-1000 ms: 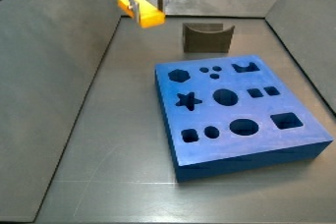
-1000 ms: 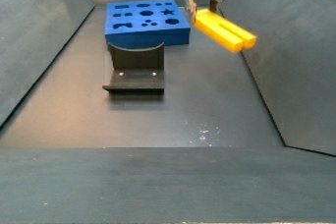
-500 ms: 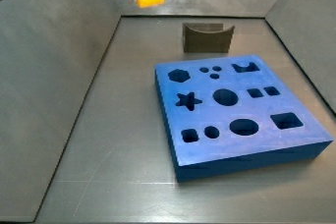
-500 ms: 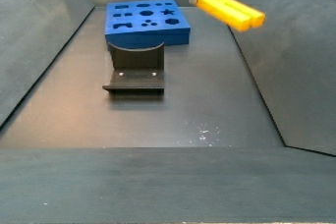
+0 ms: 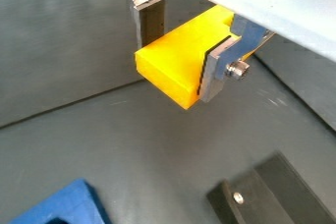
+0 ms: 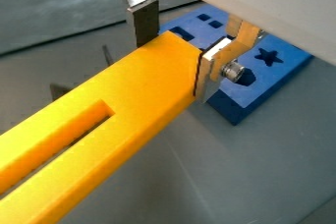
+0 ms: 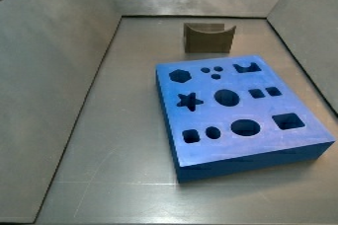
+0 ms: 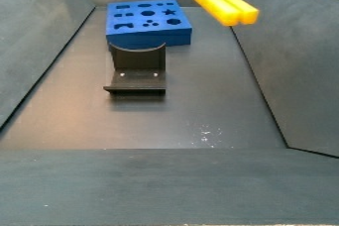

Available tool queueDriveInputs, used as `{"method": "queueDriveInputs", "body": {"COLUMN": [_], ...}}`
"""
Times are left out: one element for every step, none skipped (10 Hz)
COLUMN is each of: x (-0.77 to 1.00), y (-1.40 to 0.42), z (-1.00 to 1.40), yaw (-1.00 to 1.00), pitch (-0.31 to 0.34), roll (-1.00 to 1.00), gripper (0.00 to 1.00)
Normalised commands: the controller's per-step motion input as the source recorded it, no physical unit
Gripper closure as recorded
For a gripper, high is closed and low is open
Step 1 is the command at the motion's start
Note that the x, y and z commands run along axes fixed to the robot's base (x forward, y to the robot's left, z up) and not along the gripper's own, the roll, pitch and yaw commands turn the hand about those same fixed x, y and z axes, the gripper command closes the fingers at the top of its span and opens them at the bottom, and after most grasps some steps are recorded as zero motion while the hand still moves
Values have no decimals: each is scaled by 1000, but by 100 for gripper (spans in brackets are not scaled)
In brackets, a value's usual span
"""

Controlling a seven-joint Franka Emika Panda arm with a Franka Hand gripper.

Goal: Pick up the double-square object. Move up. Place the double-square object on the fixture. Regrasp the double-square object. Move to above the board. Insert the double-square object.
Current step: Place the double-square object on the fixture.

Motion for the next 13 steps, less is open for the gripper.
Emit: {"method": "queueDriveInputs", "body": {"x": [1000, 1000, 1000, 1000, 1000, 1000, 1000, 1000, 1000, 1000, 1000, 1000, 1000], "y": [345, 317, 293, 279, 245, 232, 208, 196, 178, 169, 152, -496, -503], "z": [28, 20, 17, 13, 7, 5, 2, 1, -1, -1, -3, -120, -125], "yaw": [-1000, -692, -456, -339, -160, -111, -67, -59, -54, -53, -53, -86, -90], "pitch": [-86, -62, -42, -30, -4, 6, 24, 35, 52, 59, 73, 116, 120], "roll": [-156, -162, -152, -141, -142, -146, -156, -163, -173, -178, -187, -1000, -1000], "gripper": [100, 100, 100, 100, 100, 100, 100, 100, 100, 100, 100, 100, 100]}}
